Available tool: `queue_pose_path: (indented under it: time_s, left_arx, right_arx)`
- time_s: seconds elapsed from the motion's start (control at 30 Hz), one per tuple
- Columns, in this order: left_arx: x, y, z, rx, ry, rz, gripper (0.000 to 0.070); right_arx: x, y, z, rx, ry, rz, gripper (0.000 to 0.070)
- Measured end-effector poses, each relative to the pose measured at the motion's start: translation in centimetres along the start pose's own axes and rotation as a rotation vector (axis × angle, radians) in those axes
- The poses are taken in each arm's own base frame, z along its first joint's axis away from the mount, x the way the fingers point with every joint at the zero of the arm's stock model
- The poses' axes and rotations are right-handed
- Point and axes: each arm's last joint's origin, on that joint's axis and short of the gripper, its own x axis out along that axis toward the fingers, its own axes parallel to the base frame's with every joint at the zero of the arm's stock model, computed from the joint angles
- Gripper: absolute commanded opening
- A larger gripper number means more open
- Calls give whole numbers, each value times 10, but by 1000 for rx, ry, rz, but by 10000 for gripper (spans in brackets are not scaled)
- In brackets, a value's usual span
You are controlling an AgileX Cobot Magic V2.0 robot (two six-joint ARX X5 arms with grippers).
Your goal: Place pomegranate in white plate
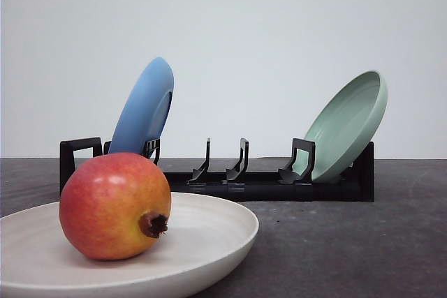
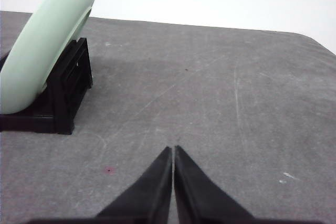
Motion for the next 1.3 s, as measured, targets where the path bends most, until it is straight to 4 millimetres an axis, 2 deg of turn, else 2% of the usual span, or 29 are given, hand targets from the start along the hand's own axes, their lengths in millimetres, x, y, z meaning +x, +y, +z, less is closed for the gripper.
queue_pose_path:
  time_s: [1.3]
  left_arx:
    - [0,0,0,0,0,0,0]
  right_arx:
    - [0,0,0,0,0,0,0]
